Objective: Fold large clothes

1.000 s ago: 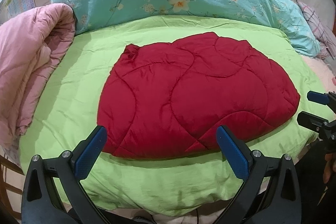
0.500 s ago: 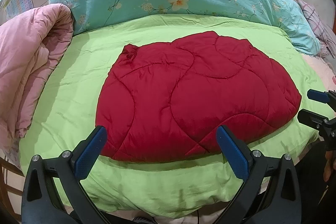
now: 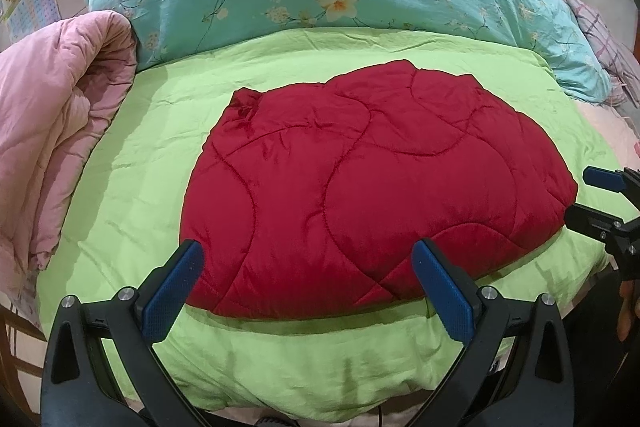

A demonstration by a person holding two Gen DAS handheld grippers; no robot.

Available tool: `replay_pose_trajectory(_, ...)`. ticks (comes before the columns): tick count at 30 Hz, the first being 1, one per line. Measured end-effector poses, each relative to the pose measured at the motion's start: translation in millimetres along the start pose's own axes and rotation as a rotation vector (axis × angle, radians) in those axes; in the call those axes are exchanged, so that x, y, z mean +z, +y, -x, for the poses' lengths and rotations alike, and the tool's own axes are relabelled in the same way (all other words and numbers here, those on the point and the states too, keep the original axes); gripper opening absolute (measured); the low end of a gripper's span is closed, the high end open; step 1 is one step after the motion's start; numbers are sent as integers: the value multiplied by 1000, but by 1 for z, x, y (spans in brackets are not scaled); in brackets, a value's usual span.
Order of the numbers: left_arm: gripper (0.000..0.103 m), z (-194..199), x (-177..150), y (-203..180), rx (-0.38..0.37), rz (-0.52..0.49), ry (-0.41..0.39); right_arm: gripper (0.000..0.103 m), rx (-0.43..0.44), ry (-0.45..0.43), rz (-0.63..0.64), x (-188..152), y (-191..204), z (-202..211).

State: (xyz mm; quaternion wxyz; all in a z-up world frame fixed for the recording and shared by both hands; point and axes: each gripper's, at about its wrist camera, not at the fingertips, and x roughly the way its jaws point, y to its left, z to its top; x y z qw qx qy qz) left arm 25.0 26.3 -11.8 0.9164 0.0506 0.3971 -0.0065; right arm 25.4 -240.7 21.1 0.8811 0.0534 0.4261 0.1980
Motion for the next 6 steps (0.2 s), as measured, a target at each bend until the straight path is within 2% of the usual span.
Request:
replay_pose_trajectory(3, 103, -1, 1, -3, 16, -13, -11, 103, 3, 3, -3, 3, -3, -4)
replay_pose_trajectory(6, 103, -6, 3, -2, -16, 1, 10, 103, 5, 3, -5, 5, -5, -8)
